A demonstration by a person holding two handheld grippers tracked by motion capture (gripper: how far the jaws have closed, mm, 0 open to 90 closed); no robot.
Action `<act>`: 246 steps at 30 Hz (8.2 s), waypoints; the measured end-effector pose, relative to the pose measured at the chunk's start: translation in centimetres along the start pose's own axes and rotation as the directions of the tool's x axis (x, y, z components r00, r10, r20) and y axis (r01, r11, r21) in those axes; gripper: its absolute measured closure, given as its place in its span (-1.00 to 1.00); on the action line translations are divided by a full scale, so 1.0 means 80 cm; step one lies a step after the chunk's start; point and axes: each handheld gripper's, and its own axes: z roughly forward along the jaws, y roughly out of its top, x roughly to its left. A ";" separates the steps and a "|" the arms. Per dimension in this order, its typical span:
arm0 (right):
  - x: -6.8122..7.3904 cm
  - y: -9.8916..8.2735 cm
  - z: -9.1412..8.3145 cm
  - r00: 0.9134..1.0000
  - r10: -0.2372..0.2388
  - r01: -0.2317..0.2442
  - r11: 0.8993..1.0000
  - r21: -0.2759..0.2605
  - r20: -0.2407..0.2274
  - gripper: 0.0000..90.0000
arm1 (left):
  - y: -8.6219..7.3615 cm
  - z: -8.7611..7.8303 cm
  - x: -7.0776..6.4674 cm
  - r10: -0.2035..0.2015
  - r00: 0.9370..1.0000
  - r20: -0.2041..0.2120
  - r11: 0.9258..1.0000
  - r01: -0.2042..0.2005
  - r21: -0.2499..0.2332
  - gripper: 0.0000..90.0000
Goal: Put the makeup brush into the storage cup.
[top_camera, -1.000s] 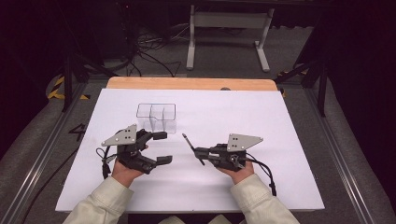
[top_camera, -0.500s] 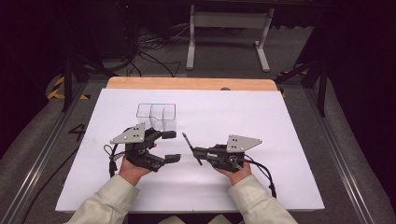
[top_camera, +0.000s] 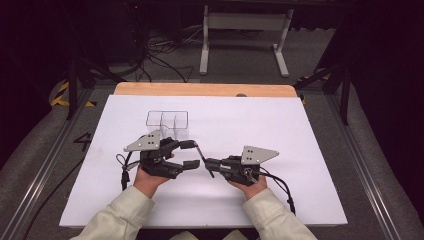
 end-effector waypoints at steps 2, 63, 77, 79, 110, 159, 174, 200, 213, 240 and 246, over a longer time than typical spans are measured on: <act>0.001 -0.001 0.001 1.000 -0.002 0.002 1.000 -0.001 0.003 0.86 | -0.001 0.002 -0.001 -0.002 1.000 0.001 1.000 0.002 0.003 -0.22; -0.012 0.006 -0.021 0.987 0.037 -0.050 0.996 0.076 0.156 -0.74 | 0.024 -0.022 0.007 0.038 0.994 -0.099 0.993 -0.026 0.118 0.85; -0.018 0.005 -0.039 0.975 0.035 -0.071 0.984 0.163 0.218 -0.97 | 0.052 -0.039 0.015 0.069 0.985 -0.159 0.987 -0.044 0.156 0.86; -0.020 0.005 -0.042 0.975 0.037 -0.075 0.983 0.168 0.221 -0.99 | 0.056 -0.041 0.016 0.068 0.984 -0.163 0.987 -0.042 0.158 0.86; -0.033 -0.007 -0.089 0.943 0.073 -0.134 0.976 0.170 0.325 -1.00 | 0.117 -0.065 0.042 0.103 0.959 -0.262 0.981 -0.054 0.188 0.86; -0.040 -0.014 -0.117 0.898 0.084 -0.160 0.977 0.142 0.432 -1.00 | 0.131 -0.071 0.118 0.010 0.857 -0.515 0.974 0.107 0.198 0.85; -0.039 -0.014 -0.117 0.903 0.096 -0.164 0.978 0.130 0.418 -1.00 | 0.116 -0.057 0.135 0.007 0.848 -0.530 0.951 0.159 0.266 0.85; -0.039 -0.014 -0.117 0.906 0.098 -0.165 0.978 0.129 0.411 -1.00 | 0.091 -0.046 0.151 0.022 0.844 -0.536 0.917 0.197 0.347 0.85; -0.040 -0.014 -0.118 0.905 0.103 -0.169 0.978 0.125 0.412 -1.00 | 0.084 -0.047 0.158 -0.008 0.872 -0.490 0.916 0.203 0.346 0.16; -0.056 -0.001 -0.142 0.892 0.064 -0.126 0.986 0.109 0.447 -1.00 | 0.077 -0.103 0.088 -0.026 0.898 -0.440 0.968 0.132 0.212 -0.74; -0.063 0.002 -0.151 0.890 0.063 -0.126 0.986 0.111 0.451 -1.00 | 0.063 -0.121 0.068 -0.023 0.902 -0.430 0.977 0.113 0.183 -0.76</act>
